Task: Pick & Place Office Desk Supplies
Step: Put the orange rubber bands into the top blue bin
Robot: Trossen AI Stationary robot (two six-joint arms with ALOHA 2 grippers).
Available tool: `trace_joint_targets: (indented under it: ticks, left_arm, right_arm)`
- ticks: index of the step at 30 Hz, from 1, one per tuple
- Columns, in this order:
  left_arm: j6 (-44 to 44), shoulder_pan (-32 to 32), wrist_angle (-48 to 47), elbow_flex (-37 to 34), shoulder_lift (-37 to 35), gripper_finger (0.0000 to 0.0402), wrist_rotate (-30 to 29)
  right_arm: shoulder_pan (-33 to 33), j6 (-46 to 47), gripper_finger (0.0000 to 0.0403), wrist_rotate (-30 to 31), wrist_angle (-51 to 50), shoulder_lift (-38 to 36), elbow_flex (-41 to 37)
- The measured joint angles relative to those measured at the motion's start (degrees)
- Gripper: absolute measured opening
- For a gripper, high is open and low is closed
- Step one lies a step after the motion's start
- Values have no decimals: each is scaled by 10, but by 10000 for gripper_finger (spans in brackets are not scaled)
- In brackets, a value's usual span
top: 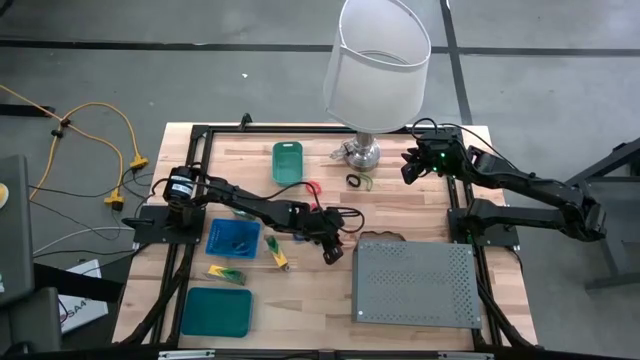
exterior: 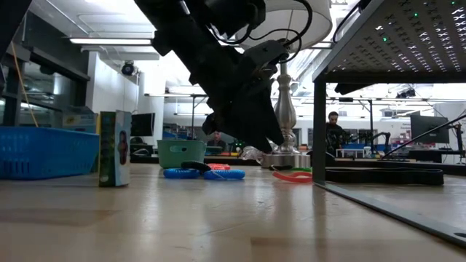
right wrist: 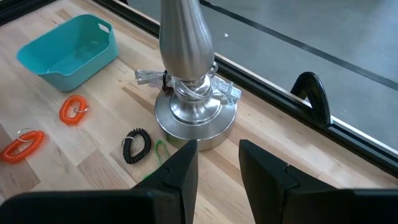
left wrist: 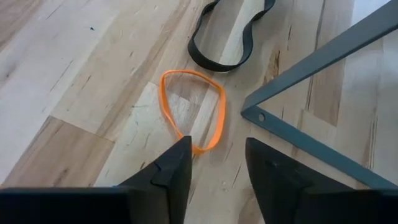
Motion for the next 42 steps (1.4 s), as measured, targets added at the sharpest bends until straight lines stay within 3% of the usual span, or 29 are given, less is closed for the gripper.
trace_joint_targets:
  ticks: [8, 17, 42]
  left_arm:
    - [0, 3, -9, 0, 0, 155, -26]
    - [-13, 23, 7, 5, 37, 155, 2]
    - [4, 6, 19, 6, 38, 155, -2]
  right_arm:
    - [0, 0, 105, 0, 0, 0, 0]
    - [0, 0, 105, 0, 2, 0, 0]
    - [0, 0, 105, 0, 13, 0, 0]
